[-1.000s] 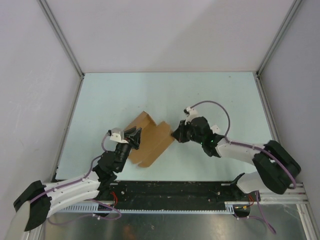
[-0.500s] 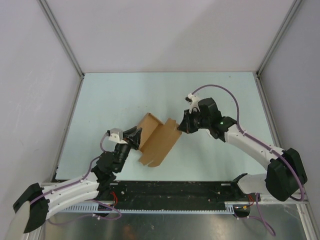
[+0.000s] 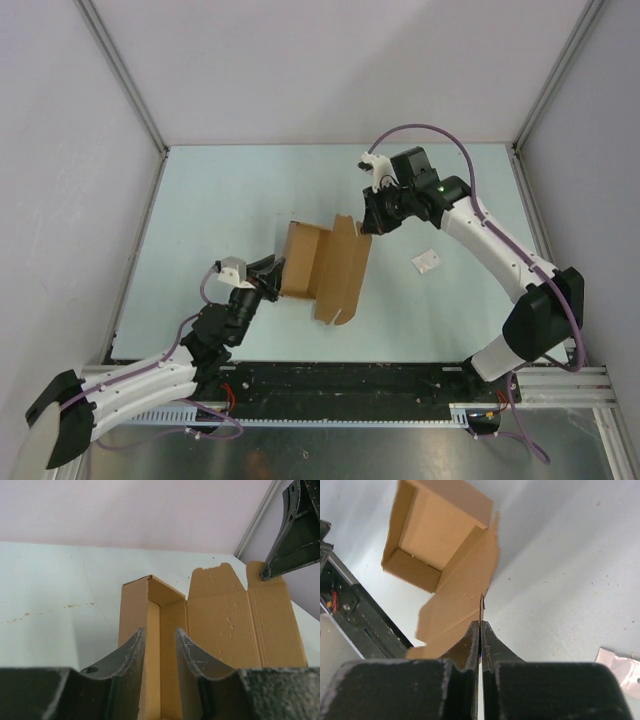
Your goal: Fold the paper box
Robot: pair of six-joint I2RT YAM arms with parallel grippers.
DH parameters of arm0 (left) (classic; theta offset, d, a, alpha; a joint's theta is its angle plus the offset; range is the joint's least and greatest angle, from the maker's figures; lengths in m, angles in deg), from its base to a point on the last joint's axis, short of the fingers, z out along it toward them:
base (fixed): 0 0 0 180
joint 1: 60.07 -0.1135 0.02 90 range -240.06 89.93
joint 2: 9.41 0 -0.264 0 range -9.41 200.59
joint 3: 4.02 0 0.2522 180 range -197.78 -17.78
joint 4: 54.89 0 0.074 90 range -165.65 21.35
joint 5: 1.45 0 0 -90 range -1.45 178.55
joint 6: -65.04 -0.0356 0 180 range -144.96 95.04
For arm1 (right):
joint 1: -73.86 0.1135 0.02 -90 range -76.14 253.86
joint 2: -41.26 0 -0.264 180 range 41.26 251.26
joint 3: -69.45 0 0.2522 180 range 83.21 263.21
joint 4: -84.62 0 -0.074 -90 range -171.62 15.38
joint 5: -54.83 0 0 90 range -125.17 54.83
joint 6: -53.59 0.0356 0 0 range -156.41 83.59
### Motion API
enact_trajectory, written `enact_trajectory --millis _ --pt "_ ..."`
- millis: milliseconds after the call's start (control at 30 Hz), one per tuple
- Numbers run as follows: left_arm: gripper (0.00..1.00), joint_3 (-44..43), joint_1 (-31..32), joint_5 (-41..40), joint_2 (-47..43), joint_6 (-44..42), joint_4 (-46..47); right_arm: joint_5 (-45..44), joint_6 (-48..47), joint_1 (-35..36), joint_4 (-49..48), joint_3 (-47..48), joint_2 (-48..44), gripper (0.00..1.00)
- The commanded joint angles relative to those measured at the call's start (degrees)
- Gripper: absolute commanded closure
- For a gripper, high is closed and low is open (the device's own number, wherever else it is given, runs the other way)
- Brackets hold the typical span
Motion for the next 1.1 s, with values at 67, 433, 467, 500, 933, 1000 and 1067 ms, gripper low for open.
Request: enact_trajectory --millis 67,433,467,500,933,1000,1067 --pt "0.64 3.5 0.2 0.9 -0.9 1.5 -0.3 1.6 -8.7 -0.4 15.7 9.9 3.7 1.0" --pt "0.64 3.5 0.2 1.1 0.3 1.7 -0.5 0.8 -16.4 0.8 29.8 22.7 13.3 0.85" --pt "0.64 3.4 0.2 1.1 0.3 1.8 -0.5 0.6 -16.6 1.0 29.9 23.7 13.9 0.8" --pt "0.64 3.4 0.2 1.2 0.3 1.7 -0.5 0.2 -16.7 1.6 30.4 24.5 15.3 0.76" --pt "0.63 4.0 0.2 -0.2 -1.0 1.4 -0.8 1.8 -11.8 4.4 25.3 35.1 15.2 0.37" --pt "0.63 4.0 0.3 -0.4 -0.8 1.3 -0.8 -0.1 -10.2 3.4 22.0 32.7 13.4 0.36" --pt "0.63 3.9 0.2 -0.4 -0.6 1.2 -0.8 -1.2 -7.4 2.6 18.7 30.0 10.2 0.35"
